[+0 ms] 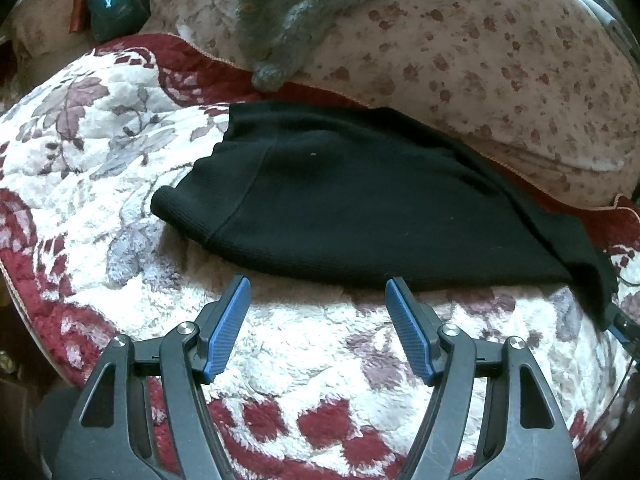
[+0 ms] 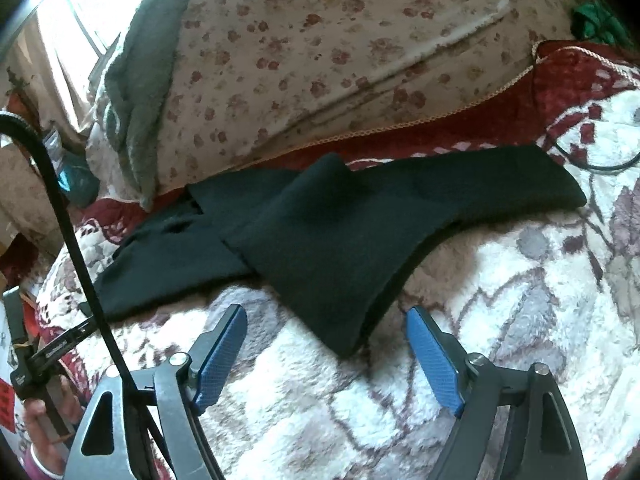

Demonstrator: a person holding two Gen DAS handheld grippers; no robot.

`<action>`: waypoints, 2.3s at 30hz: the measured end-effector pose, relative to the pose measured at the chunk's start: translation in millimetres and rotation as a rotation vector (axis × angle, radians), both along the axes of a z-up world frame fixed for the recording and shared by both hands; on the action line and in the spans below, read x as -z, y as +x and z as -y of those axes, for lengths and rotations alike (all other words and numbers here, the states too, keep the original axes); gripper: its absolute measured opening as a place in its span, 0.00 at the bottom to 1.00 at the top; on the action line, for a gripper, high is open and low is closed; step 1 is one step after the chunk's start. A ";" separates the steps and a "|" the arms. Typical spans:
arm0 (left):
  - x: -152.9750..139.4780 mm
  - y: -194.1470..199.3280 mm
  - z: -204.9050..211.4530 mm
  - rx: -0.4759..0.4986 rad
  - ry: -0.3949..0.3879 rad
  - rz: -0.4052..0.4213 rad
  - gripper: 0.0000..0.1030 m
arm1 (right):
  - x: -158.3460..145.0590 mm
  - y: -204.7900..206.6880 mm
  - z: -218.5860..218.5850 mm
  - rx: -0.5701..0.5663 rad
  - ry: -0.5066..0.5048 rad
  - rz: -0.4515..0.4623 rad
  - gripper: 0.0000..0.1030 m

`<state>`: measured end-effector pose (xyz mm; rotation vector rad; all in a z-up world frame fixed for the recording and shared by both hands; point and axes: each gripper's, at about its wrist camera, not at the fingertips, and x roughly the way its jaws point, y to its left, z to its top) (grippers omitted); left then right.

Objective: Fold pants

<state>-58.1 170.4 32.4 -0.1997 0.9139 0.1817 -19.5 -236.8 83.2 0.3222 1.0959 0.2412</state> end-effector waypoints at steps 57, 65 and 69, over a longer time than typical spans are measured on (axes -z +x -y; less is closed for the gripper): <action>12.1 7.3 -50.9 -0.104 -0.262 -0.014 0.68 | 12.6 169.5 60.6 0.127 0.100 -0.012 0.30; 12.6 3.8 -51.5 -0.126 -0.289 0.015 0.68 | -13.2 47.7 87.4 0.155 0.183 -0.017 0.41; 14.2 8.2 -50.2 -0.150 -0.284 0.026 0.68 | 0.7 27.4 102.5 0.210 0.167 -0.048 0.47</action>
